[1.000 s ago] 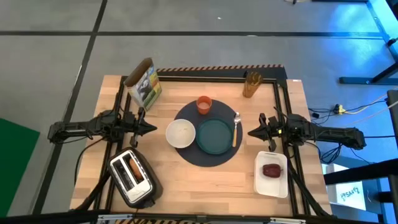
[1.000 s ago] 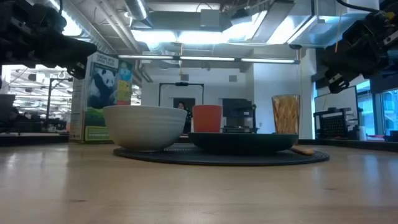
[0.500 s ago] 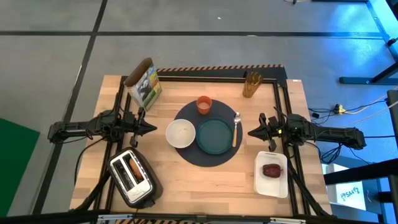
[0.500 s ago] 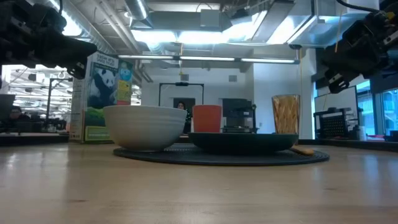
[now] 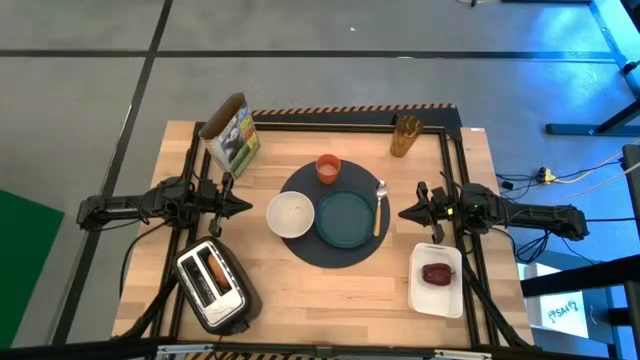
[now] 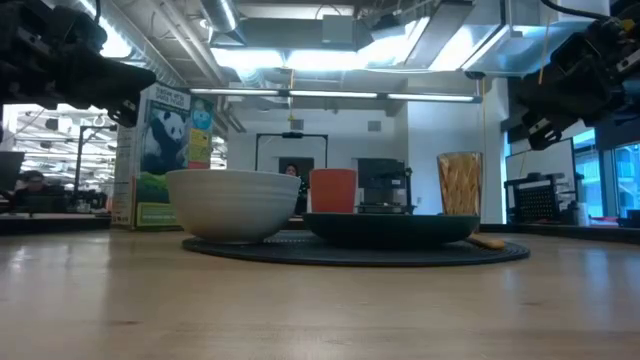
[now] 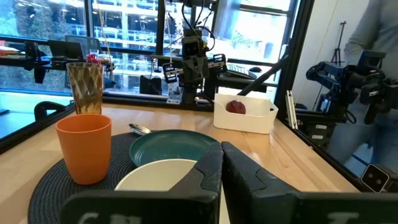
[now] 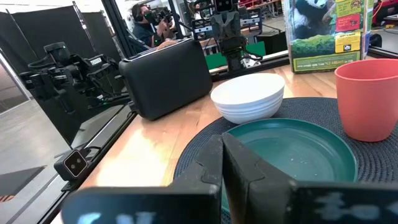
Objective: Arrange a breakfast setting
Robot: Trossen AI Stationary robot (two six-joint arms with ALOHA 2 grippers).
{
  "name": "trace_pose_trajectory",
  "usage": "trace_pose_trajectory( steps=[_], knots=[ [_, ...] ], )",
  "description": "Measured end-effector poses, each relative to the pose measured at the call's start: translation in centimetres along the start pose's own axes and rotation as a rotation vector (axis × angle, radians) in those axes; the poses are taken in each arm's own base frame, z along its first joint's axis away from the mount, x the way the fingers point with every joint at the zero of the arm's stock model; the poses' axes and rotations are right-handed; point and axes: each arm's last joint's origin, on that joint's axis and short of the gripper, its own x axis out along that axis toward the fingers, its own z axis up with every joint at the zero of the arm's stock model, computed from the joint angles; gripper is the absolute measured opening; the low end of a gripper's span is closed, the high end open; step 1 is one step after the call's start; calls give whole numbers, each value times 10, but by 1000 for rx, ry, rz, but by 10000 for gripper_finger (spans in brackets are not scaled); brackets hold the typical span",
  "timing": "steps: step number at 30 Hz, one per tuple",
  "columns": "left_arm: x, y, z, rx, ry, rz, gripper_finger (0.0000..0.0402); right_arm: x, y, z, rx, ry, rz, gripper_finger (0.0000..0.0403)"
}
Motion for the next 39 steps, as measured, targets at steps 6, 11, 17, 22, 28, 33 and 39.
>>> trace_pose_trajectory(
  steps=[6, 11, 17, 22, 28, 33, 39],
  knots=[
    [0, 0, 0, 0, 0, 0, 0, 0, 0, 0, 0, 0, 0, 0],
    [0, 0, 0, 0, 0, 0, 0, 0, 0, 0, 0, 0, 0, 0],
    [0, 0, 0, 0, 0, 0, 0, 0, 0, 0, -1, -2, 0, 0],
    [0, 0, 0, 0, 0, 0, 0, 0, -1, 6, 87, -79, -79, 0],
    [0, 0, 0, 0, 0, 0, 0, -3, -2, 19, 403, -285, -150, 0],
    [0, 3, 0, 1, -4, 84, 0, -6, -7, 24, 624, -467, -298, 0],
    [-1, 6, 1, -51, -39, 215, 0, -4, -12, 19, 784, -513, -390, 2]
  ],
)
